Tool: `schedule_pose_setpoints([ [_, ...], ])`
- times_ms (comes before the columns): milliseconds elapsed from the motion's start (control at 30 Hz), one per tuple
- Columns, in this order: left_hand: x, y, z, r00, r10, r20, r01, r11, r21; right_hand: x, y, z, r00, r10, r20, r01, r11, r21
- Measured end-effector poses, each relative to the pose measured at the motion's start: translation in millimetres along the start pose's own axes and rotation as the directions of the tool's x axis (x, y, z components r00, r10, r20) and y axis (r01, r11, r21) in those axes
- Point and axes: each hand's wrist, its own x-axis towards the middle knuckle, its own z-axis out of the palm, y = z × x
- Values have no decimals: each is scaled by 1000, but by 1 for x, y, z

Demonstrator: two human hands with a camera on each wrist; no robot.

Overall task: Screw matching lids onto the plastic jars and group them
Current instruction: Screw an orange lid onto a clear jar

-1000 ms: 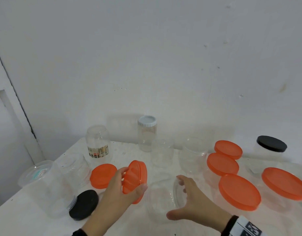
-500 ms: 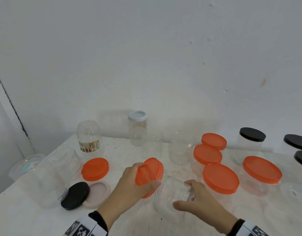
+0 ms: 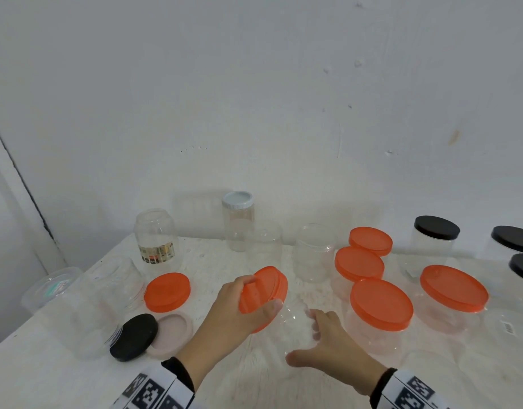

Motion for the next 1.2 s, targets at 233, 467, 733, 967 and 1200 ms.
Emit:
schedule_pose_setpoints([
  [233, -2, 3, 6, 999, 11, 31, -12, 999, 31, 4, 13, 8, 995, -84, 52, 85, 996, -27],
  [467, -4, -2, 15, 994, 53, 90, -63, 992, 105, 4, 21, 6, 984, -116, 137, 102, 990, 101],
  [733, -4, -3, 41, 977, 81, 198, -128, 963, 237, 8, 33, 6, 984, -106, 143, 82, 983, 164],
  [967, -5, -6, 54, 976, 95, 195, -145, 953, 264, 11, 38, 7, 987, -87, 133, 65, 984, 165],
  [1200, -11, -15, 59, 976, 161, 144, -191, 954, 233, 11, 38, 8, 987, -94, 127, 76, 987, 139],
])
